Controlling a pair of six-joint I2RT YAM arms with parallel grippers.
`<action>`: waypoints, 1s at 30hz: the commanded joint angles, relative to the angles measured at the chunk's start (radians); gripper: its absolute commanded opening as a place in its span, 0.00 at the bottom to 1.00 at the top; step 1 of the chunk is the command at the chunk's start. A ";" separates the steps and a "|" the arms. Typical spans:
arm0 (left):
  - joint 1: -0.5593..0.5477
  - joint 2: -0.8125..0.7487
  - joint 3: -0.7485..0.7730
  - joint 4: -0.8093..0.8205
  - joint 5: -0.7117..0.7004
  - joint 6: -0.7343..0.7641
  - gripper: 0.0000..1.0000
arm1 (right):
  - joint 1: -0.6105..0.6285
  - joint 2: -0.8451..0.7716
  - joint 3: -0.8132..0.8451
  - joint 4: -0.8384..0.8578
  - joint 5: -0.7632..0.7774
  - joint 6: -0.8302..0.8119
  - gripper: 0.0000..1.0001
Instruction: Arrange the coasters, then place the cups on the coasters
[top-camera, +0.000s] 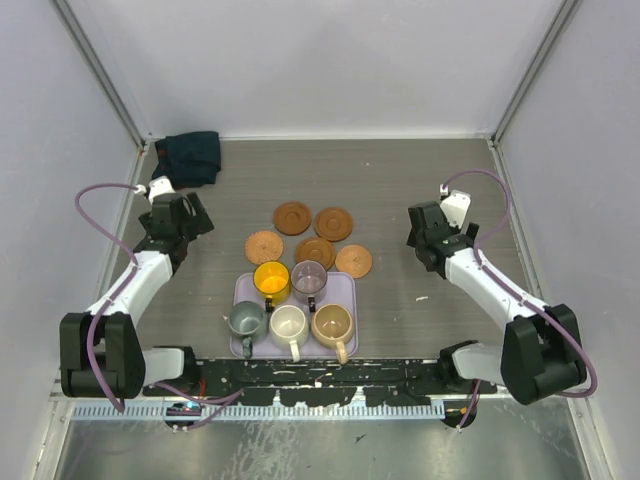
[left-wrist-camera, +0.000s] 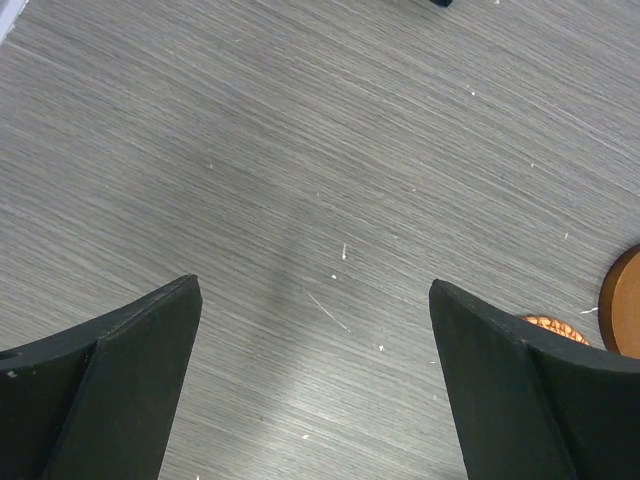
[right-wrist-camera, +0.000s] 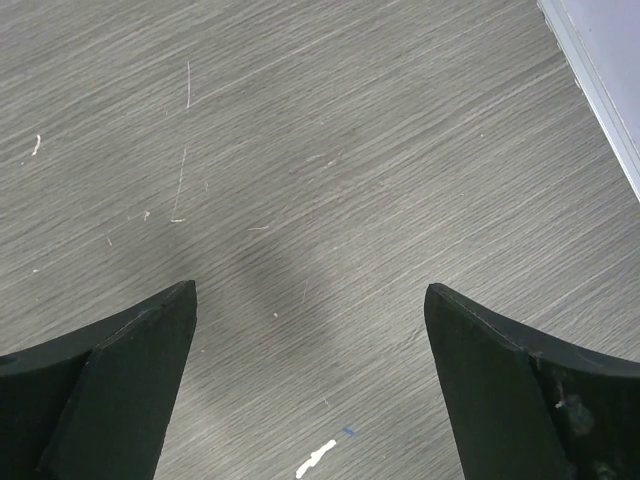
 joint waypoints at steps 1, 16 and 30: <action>-0.004 -0.008 0.016 0.071 0.008 0.004 0.98 | 0.000 -0.046 0.015 0.021 0.022 0.011 1.00; -0.028 -0.040 -0.053 0.140 0.032 0.038 0.98 | 0.001 -0.117 -0.019 0.054 -0.008 -0.011 1.00; -0.091 -0.187 -0.189 0.336 0.089 0.101 0.98 | 0.053 -0.249 -0.084 0.145 -0.103 -0.105 1.00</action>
